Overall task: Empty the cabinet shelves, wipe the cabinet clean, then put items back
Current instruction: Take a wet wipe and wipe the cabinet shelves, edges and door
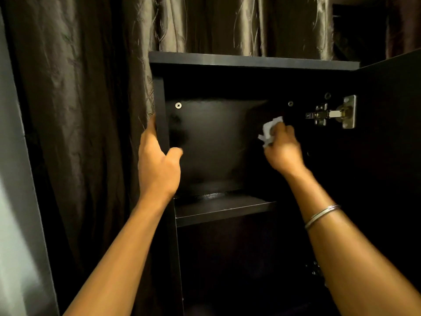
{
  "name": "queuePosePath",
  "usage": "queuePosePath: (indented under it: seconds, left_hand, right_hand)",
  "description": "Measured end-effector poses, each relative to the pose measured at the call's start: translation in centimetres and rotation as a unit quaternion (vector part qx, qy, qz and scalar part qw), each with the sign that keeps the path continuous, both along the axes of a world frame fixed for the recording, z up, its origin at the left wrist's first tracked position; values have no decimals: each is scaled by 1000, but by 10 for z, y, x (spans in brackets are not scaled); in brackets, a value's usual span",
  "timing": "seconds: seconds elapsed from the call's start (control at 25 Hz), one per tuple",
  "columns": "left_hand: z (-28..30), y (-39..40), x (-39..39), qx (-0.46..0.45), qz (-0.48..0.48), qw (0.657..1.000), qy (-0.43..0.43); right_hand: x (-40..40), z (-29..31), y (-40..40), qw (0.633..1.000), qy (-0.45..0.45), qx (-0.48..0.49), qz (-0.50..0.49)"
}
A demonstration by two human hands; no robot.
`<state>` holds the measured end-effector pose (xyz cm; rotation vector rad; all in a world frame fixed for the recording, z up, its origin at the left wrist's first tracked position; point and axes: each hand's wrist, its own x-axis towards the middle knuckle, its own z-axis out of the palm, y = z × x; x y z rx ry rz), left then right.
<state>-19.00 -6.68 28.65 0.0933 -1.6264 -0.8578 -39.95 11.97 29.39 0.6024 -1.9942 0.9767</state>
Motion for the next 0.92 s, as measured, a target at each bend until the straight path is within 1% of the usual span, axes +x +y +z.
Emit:
queuePosePath:
  seconds: [0.04,0.08,0.12,0.16,0.2,0.32,0.4,0.44,0.52,0.6,0.68,0.72,0.76,0.8,0.84,0.88,0.92]
  left_hand:
    - [0,-1,0,1,-4,1000,1]
    - [0,-3,-1,3,-7,1000,3]
    - [0,-5,-2,0,-10,1000,6]
    - [1,-7,-3,-5,-11,1000,11]
    - [1,-8,-3,-10,-12,1000,14]
    - [1,-5,0,-14,-16,1000,14]
    - [0,-4,1,-19,-18,1000,16]
    - [0,-4,1,-21,-18,999,16]
    - [0,-5,1,-23,-11,1000,14]
    - [0,-6,0,-21,-3,1000,12]
    - [0,-4,0,-22,-2,1000,14]
    - [0,-4,-1,-22,-5,1000,17]
    - [0,-4,-1,-21,-7,1000,20]
    - [0,-4,-1,-20,-8,1000,20]
    - [0,-4,0,-19,-9,1000,18]
    - [-1,-4,0,-19,-11,1000,17]
    - [-1,-4,0,-20,-13,1000,16]
  right_hand:
    - [22,-9,-23,998,33,44,32]
    - [47,-20,-48,986,66,117,94]
    - [73,-30,-68,962,101,193,164]
    - [89,-33,-84,938,126,250,206]
    - [98,-26,-98,927,153,267,216]
    - [94,30,-123,947,202,177,175]
    - [88,44,-128,932,226,235,160]
    - [87,37,-128,913,247,271,181]
    - [79,10,-117,863,300,342,220]
    - [72,-16,-95,826,328,390,241]
    - [63,-22,-83,782,417,411,212]
    - [64,-17,-80,787,427,400,195]
    - [69,-8,-79,820,397,366,190]
    - [72,3,-81,860,370,295,190]
    - [77,16,-84,901,339,198,184]
    - [79,30,-88,932,302,98,173]
    - [82,43,-92,951,265,18,159]
